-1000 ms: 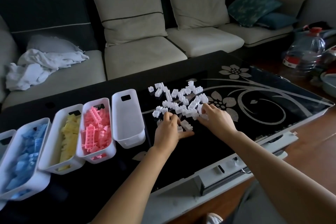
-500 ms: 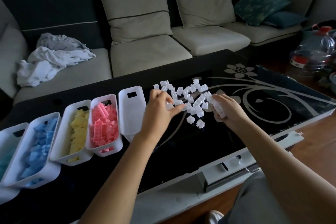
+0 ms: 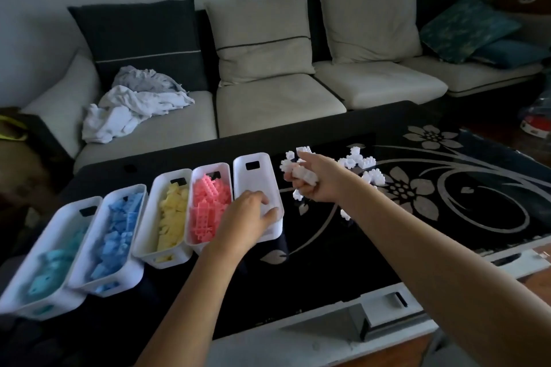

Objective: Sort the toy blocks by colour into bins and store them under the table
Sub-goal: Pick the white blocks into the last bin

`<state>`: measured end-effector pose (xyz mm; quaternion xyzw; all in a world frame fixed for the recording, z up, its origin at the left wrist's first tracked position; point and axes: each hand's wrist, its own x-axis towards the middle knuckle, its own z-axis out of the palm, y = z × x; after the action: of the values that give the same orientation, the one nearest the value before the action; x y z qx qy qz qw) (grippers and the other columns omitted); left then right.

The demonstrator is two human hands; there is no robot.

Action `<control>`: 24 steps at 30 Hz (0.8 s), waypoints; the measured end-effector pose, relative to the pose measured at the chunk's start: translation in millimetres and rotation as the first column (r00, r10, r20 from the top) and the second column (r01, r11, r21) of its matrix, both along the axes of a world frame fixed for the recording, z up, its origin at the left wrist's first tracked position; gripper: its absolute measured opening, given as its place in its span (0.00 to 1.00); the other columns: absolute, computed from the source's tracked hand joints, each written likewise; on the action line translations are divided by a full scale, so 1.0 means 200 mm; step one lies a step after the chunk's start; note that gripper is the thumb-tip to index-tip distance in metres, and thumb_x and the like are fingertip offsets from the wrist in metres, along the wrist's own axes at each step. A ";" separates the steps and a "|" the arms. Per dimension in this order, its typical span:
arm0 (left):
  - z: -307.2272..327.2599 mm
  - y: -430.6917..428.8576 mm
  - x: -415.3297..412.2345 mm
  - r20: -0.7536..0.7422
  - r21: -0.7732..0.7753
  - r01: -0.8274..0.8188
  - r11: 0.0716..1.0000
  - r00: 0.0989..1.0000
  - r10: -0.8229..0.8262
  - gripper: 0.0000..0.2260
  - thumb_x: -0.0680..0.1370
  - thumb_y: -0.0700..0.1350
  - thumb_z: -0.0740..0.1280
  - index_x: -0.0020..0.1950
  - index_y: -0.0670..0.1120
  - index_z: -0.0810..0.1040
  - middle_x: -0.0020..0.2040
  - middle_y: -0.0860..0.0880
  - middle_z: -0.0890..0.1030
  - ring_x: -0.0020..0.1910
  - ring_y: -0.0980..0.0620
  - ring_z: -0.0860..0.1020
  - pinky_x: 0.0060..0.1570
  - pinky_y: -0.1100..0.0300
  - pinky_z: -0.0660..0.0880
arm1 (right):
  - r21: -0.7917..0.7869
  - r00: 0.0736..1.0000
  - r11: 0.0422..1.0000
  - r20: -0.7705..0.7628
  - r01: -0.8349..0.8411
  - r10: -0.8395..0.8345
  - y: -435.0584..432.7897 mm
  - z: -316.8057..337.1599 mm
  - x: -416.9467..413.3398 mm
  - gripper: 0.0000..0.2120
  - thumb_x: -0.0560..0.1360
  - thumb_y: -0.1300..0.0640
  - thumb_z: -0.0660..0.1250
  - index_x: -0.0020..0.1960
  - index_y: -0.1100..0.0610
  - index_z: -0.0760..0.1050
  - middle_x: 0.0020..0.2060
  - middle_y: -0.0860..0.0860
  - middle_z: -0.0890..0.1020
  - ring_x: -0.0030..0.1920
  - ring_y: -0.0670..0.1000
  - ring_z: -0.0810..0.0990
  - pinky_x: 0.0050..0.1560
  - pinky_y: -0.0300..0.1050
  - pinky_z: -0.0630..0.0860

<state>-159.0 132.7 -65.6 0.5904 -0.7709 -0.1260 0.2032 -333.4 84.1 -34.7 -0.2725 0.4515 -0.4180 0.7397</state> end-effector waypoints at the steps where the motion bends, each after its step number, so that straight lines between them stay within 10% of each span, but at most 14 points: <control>1: -0.01 0.01 0.01 -0.012 -0.024 -0.010 1.000 1.000 0.010 0.16 0.77 0.54 0.65 0.60 0.47 0.77 0.59 0.49 0.77 0.53 0.50 0.78 0.49 0.59 0.74 | -0.007 0.998 1.000 -0.068 -0.019 0.019 -0.03 0.02 0.06 0.18 0.81 0.49 0.53 0.43 0.61 0.70 0.29 0.56 0.77 0.20 0.46 0.69 0.16 0.33 0.60; 6: -0.01 0.07 0.02 -0.080 -0.188 -0.035 0.982 0.997 0.021 0.08 0.78 0.48 0.64 0.52 0.47 0.79 0.52 0.51 0.81 0.48 0.55 0.79 0.47 0.65 0.73 | -0.088 0.949 0.988 -0.301 -0.129 0.097 -0.10 0.10 0.21 0.22 0.80 0.46 0.57 0.62 0.63 0.70 0.47 0.61 0.74 0.38 0.55 0.76 0.39 0.46 0.79; 10: 0.03 0.09 0.01 -0.157 -0.298 -0.036 0.954 0.987 -0.012 0.05 0.78 0.44 0.65 0.49 0.45 0.80 0.50 0.51 0.81 0.47 0.56 0.79 0.47 0.70 0.72 | -0.178 0.881 0.952 -0.449 -0.250 0.147 -0.10 0.17 0.13 0.26 0.80 0.47 0.58 0.73 0.60 0.62 0.67 0.65 0.67 0.67 0.62 0.69 0.64 0.53 0.68; 13: 0.05 0.10 -0.07 -0.290 -0.332 -0.016 0.943 0.953 -0.085 0.05 0.78 0.41 0.65 0.49 0.44 0.80 0.47 0.52 0.82 0.45 0.60 0.78 0.45 0.78 0.70 | -0.291 0.810 0.922 -0.584 -0.255 0.040 -0.08 0.16 -0.05 0.20 0.79 0.52 0.61 0.69 0.59 0.69 0.66 0.61 0.72 0.67 0.60 0.70 0.65 0.52 0.68; 18: -0.05 0.07 -0.31 -0.395 -0.187 0.101 0.977 0.903 -0.169 0.11 0.79 0.39 0.63 0.61 0.43 0.77 0.57 0.49 0.79 0.55 0.55 0.78 0.55 0.71 0.72 | -0.251 0.245 0.837 -0.959 -0.486 -0.145 0.06 -0.06 -0.35 0.23 0.75 0.47 0.66 0.67 0.55 0.70 0.62 0.50 0.75 0.61 0.53 0.75 0.61 0.47 0.72; 24: -0.26 -0.14 -0.56 -0.090 0.027 0.067 0.997 0.994 -0.064 0.26 0.79 0.45 0.61 0.76 0.46 0.57 0.76 0.42 0.56 0.76 0.43 0.52 0.74 0.50 0.52 | -0.286 0.088 0.748 -0.952 -0.598 -0.294 0.23 -0.44 -0.55 0.34 0.70 0.38 0.68 0.72 0.43 0.60 0.74 0.50 0.57 0.75 0.53 0.51 0.72 0.54 0.60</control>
<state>-271.1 105.4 -117.2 0.5616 -0.7780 -0.1703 0.2244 -443.4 130.9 -123.0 -0.7575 0.6170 -0.1587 0.1427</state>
